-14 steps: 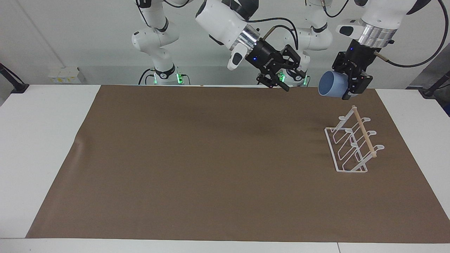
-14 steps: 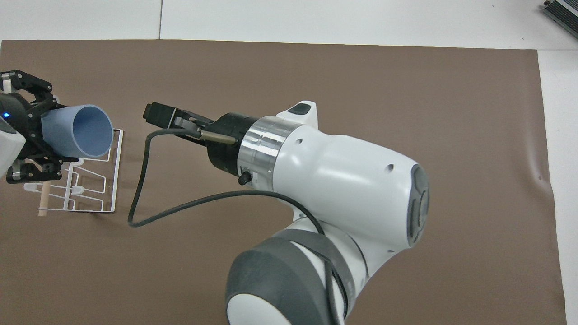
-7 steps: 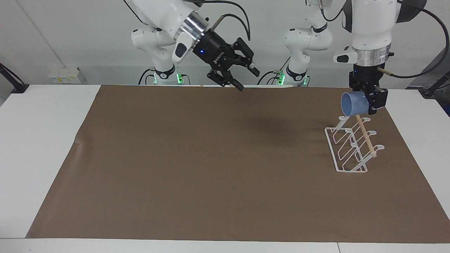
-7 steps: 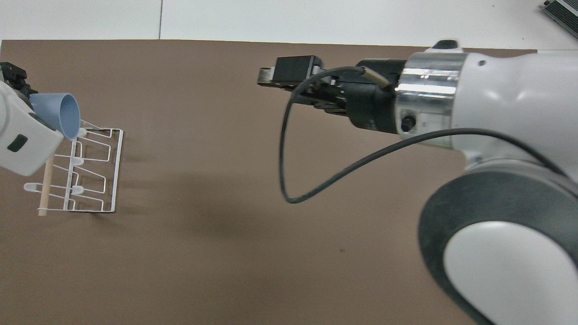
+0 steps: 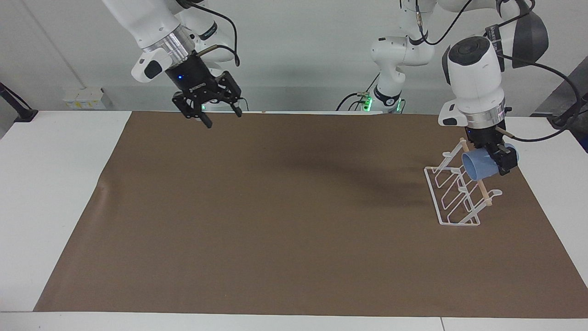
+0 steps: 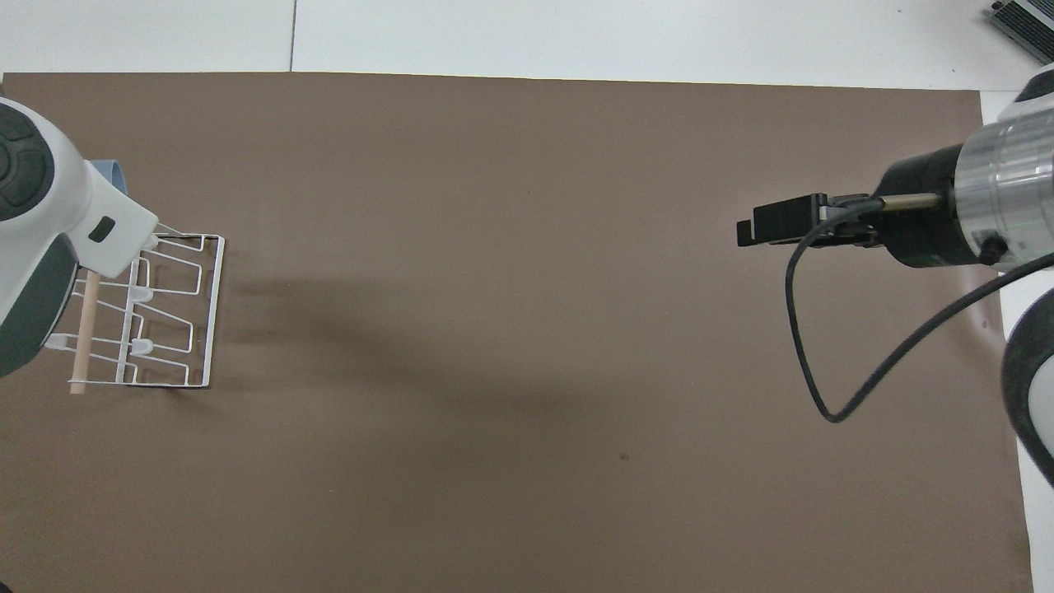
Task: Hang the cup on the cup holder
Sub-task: 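Lower the cup onto a rack peg with the left gripper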
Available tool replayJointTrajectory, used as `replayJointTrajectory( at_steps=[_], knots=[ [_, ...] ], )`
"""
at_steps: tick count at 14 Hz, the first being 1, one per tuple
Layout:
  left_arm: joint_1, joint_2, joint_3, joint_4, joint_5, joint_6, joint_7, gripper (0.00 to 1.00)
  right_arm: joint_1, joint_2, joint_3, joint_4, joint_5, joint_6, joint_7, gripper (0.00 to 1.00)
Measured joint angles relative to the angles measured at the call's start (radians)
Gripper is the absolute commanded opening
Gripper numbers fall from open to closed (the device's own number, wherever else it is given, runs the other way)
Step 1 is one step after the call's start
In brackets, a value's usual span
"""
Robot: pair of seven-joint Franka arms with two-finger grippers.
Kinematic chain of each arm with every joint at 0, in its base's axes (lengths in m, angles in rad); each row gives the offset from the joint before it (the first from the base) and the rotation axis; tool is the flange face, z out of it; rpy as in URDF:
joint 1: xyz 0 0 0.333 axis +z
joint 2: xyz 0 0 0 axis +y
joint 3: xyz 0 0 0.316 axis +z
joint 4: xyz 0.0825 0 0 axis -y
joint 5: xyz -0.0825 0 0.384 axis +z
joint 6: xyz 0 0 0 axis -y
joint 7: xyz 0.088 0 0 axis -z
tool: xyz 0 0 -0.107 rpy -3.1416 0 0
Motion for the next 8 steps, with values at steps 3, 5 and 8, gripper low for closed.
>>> replayJointTrajectory(
  at_steps=[3, 5, 8],
  knots=[
    [0.006, 0.021, -0.001, -0.031, 0.123, 0.001, -0.029, 0.00, -0.035, -0.038, 0.001, -0.075, -0.132, -0.045, -0.061, 0.87],
    [-0.012, 0.021, -0.009, -0.091, 0.264, 0.010, -0.092, 0.00, -0.077, -0.086, 0.001, -0.180, -0.155, -0.034, -0.079, 0.87],
    [-0.038, 0.019, -0.016, -0.164, 0.387, 0.011, -0.150, 0.00, -0.139, -0.162, 0.000, -0.369, -0.197, 0.075, -0.169, 0.83]
  ],
)
